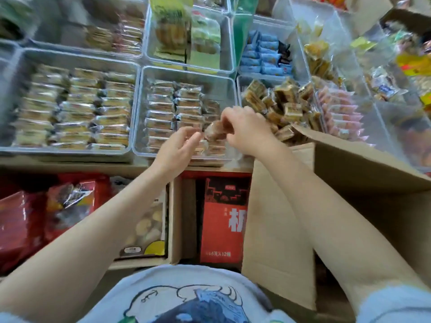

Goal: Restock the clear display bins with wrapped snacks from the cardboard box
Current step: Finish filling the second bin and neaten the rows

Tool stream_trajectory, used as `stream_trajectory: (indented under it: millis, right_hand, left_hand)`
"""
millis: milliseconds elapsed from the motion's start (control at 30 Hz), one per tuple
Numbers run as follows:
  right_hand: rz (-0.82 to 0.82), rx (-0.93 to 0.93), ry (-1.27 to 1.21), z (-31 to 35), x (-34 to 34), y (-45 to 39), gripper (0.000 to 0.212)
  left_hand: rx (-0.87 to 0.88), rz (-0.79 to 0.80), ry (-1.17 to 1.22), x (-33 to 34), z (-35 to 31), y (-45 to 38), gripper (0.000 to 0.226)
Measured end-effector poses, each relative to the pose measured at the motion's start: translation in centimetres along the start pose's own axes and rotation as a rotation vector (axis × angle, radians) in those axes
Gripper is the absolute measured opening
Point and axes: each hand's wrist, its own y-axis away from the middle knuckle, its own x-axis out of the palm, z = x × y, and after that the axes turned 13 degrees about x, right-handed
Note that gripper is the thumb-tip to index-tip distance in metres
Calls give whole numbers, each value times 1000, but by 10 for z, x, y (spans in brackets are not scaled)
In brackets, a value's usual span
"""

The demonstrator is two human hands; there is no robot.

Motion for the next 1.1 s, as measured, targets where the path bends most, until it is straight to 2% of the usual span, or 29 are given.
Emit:
stream_trajectory:
  millis: [67,133,200,333,433,633,733,800,900,967,1100]
  right_hand:
    - [-41,-13,274,13,20,-11,29]
    - [43,-23,433,24,35,-20,26]
    - [171,-15,502,27,51,-29,22]
    - [461,122,333,26,62,-44,23]
    - [540,168,180,18,63,-48,26]
    - [467,262,47,21,83,-42,35]
    - [367,216,-69,13,64,-31,27]
    - [241,149,-195,0,38,-10,22]
    - [204,111,-405,-31,-12,43,18]
    - [207,107,-549,-58,-43,85,18]
    - [121,196,-814,-119,-77,151,21]
  left_hand:
    - [39,147,-181,4,25,6,57]
    - [72,308,-359,9,44,17,65]
    - [127,395,-504,14,57,25,76]
    - [161,416,-527,11,64,23,86]
    - [164,433,-542,11,65,21,76]
    - [158,442,-582,14,67,21,74]
    - [149,436,-581,11,63,22,68]
    - [114,393,-546,12,52,29,69]
    - [110,325,-381,28,6,50,67]
    - [106,326,-170,47,-39,65,68]
    - [121,331,249,96,-119,88,88]
